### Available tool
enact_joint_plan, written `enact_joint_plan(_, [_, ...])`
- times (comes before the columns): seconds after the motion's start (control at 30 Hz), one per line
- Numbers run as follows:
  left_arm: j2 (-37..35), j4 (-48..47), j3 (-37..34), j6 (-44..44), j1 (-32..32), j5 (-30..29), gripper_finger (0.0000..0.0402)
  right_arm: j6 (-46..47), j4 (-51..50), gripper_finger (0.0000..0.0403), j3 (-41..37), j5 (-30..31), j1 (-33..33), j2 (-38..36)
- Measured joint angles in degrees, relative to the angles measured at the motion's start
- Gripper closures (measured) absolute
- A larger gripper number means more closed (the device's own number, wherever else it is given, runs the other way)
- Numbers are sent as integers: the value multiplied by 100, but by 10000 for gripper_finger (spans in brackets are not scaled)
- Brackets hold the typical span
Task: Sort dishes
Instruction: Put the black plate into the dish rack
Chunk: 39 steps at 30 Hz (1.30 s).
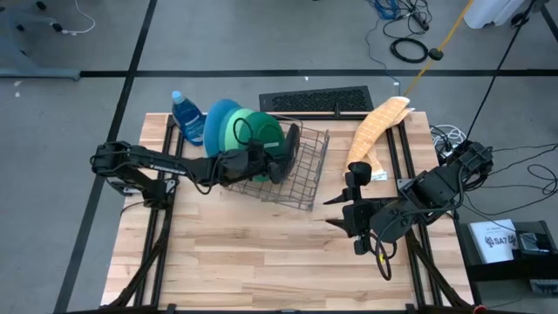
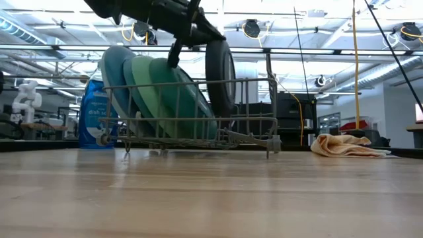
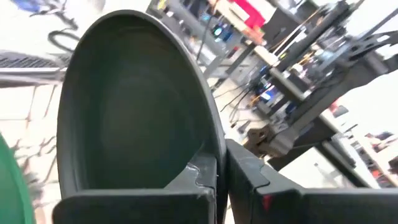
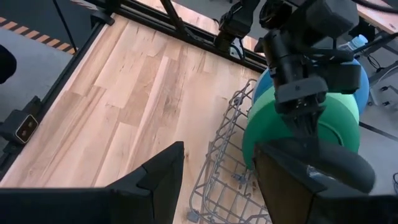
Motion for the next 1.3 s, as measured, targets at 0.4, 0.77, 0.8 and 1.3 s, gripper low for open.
enact_joint_plan(0.4, [44,-254,-35,-88,-17,-1,382,36,98,216,0,-3,76,2])
enact_joint_plan(0.77, [44,-269,-42,-101,-58,23,332,52,127,216,0,4,74,42])
enact_joint_plan(0.8, [44,-267,-42,-99,-56,25,321,50,142,216,0,12,72,69])
enact_joint_plan(1.3, [44,-267,-42,73,-65,133,267,-212,184,216,-2,133,-689,993])
